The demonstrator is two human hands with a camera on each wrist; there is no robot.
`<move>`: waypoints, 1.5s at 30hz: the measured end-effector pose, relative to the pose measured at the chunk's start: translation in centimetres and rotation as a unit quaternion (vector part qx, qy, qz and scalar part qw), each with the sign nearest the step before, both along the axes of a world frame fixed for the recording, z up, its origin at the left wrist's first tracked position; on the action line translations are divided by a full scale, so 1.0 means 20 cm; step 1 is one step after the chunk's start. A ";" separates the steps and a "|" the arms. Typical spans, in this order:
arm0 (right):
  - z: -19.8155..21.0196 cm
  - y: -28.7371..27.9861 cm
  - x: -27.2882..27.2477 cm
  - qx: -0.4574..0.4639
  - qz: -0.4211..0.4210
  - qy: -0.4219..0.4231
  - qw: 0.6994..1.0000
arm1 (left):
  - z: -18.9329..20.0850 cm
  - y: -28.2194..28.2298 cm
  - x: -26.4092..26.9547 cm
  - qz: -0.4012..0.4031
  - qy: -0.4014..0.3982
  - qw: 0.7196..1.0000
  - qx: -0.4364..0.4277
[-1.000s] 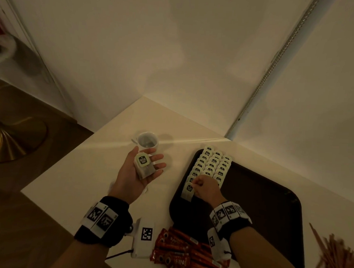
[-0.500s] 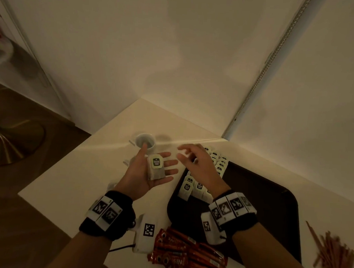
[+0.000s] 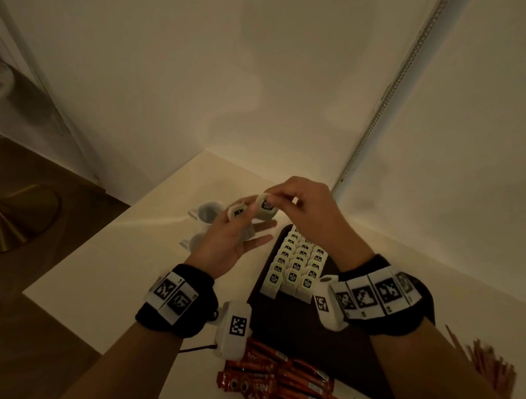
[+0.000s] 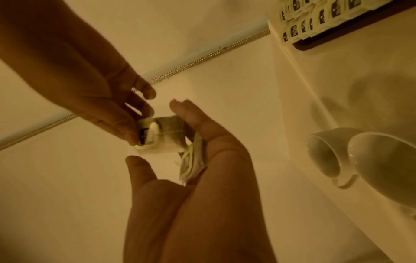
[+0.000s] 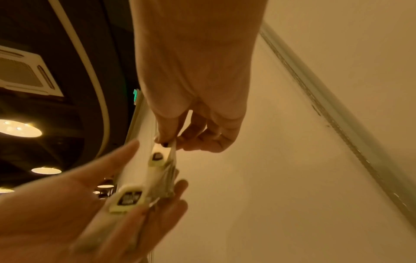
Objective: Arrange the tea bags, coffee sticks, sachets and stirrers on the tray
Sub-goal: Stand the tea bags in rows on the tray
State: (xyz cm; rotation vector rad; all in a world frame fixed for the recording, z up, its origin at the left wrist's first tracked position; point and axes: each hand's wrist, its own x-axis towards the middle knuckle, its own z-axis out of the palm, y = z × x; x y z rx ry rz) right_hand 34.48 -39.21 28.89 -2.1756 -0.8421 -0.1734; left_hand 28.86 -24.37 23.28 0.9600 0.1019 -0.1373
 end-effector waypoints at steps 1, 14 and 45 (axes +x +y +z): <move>0.05 0.00 -0.01 -0.010 -0.003 0.005 1.000 | 0.01 -0.01 0.01 0.012 -0.018 1.000 0.000; 0.28 0.05 -0.04 -0.127 -0.032 -0.007 0.991 | 0.06 -0.11 0.00 -0.030 -0.006 0.994 -0.105; -0.26 -0.32 -0.08 -0.082 -0.121 0.189 0.971 | -0.18 0.01 -0.04 0.079 0.140 0.980 -0.120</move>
